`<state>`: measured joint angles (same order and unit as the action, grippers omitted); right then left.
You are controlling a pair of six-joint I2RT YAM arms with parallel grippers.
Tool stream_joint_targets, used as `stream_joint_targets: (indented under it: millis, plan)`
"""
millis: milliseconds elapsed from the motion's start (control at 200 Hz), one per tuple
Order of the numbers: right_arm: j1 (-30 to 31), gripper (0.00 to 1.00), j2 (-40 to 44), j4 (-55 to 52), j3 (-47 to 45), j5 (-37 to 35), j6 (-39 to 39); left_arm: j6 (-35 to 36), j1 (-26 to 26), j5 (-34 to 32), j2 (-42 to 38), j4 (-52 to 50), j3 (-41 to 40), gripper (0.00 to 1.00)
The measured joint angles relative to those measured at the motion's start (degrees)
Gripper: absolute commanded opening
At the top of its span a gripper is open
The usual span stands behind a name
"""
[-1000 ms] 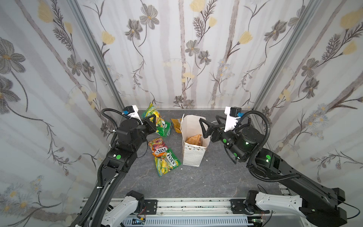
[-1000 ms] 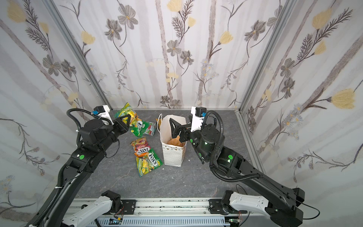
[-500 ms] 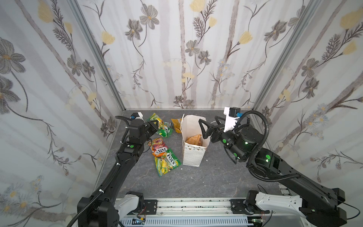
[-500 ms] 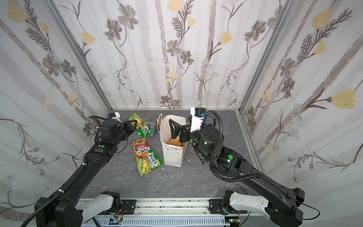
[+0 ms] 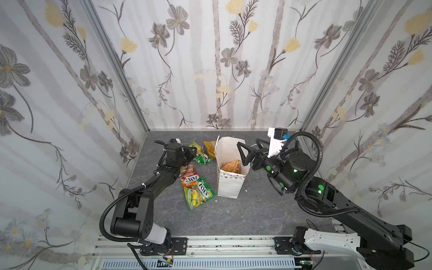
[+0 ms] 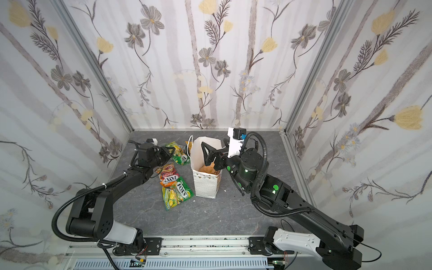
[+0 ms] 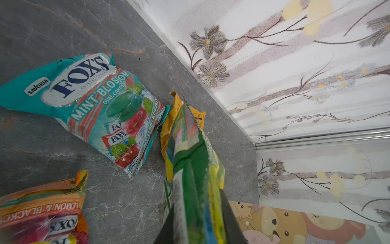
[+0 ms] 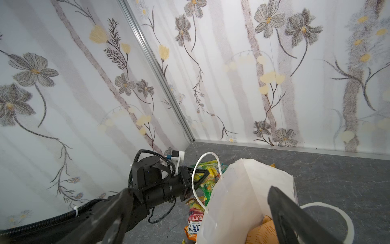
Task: Take the snacks out of the paper bag
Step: Place the snack at the top-center of the table.
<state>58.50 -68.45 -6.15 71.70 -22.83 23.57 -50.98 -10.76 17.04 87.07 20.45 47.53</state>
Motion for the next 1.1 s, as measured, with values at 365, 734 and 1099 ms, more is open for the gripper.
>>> stream_joint_targets:
  millis: [365, 734, 1099]
  plan:
    - [0.0, 1.0, 0.6, -1.4, 0.0, 0.0, 0.3, 0.2, -3.6, -0.5, 10.1, 4.8, 0.9, 0.16]
    - [0.0, 1.0, 1.3, -1.9, 0.0, -0.1, 0.6, 2.9, -5.4, -1.7, 13.3, 5.6, 1.3, 0.51]
    - [0.0, 1.0, 1.4, -1.8, -0.1, -0.1, 1.0, 12.0, -7.3, -9.7, 7.8, -8.6, 3.7, 0.75]
